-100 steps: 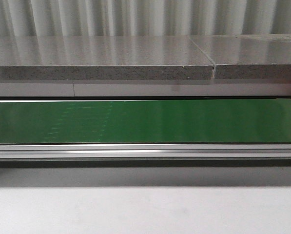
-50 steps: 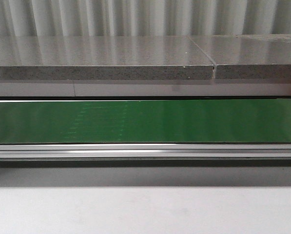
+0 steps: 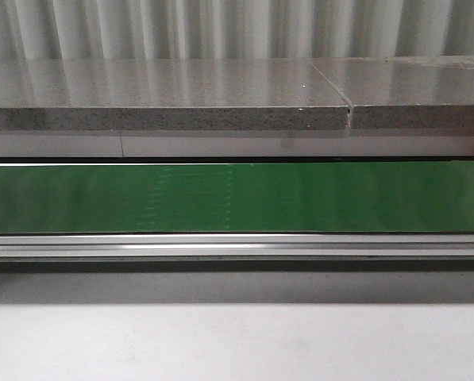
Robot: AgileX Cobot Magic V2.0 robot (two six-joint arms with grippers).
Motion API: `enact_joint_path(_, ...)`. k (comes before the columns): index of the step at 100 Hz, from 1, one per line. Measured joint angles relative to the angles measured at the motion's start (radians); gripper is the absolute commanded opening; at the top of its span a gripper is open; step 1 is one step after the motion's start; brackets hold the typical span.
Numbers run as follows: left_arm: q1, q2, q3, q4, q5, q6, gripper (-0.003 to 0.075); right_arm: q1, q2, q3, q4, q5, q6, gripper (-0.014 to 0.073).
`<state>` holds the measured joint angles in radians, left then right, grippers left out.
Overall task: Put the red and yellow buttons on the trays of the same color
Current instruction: 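Close the left gripper on the red button and lift it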
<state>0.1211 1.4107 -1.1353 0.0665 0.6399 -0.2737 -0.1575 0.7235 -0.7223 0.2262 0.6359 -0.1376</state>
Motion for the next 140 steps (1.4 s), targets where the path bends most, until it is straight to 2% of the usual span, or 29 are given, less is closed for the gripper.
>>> enact_joint_path(33, -0.074, -0.084, 0.146, -0.004, 0.026, 0.018, -0.0020, 0.000, 0.000, 0.000, 0.000, 0.000, 0.000, -0.0067)
enact_joint_path(48, -0.091, -0.084, 0.181, -0.016, -0.011, 0.020, -0.0020, 0.000, 0.000, 0.000, 0.000, 0.000, 0.000, -0.0067)
enact_joint_path(79, -0.093, -0.072, 0.204, -0.029, -0.095, 0.020, -0.0020, 0.000, 0.000, 0.000, 0.000, 0.000, 0.000, -0.0067)
enact_joint_path(99, -0.093, -0.003, 0.204, -0.033, -0.095, 0.022, -0.0010, 0.000, 0.000, 0.000, 0.000, 0.000, 0.000, -0.0067)
enact_joint_path(106, -0.093, 0.015, 0.204, -0.034, -0.088, 0.022, 0.0044, 0.000, 0.000, 0.000, 0.000, 0.000, 0.000, -0.0067)
enact_joint_path(113, -0.093, 0.019, 0.204, -0.036, -0.087, 0.024, 0.0155, 0.000, 0.000, 0.000, 0.000, 0.000, 0.000, -0.0067)
enact_joint_path(125, -0.093, 0.019, 0.204, -0.037, -0.085, 0.025, 0.0452, 0.000, 0.000, 0.000, 0.000, 0.000, 0.000, -0.0067)
enact_joint_path(130, -0.093, 0.019, 0.202, -0.037, -0.085, 0.027, 0.0545, 0.000, 0.000, 0.000, 0.000, 0.000, 0.000, -0.0067)
enact_joint_path(135, -0.093, 0.019, 0.200, -0.038, -0.075, 0.029, 0.0594, 0.000, 0.000, 0.000, 0.000, 0.000, 0.000, -0.0067)
enact_joint_path(140, -0.093, 0.019, 0.191, -0.041, -0.059, 0.038, 0.0601, 0.000, 0.000, 0.000, 0.000, 0.000, 0.000, -0.0067)
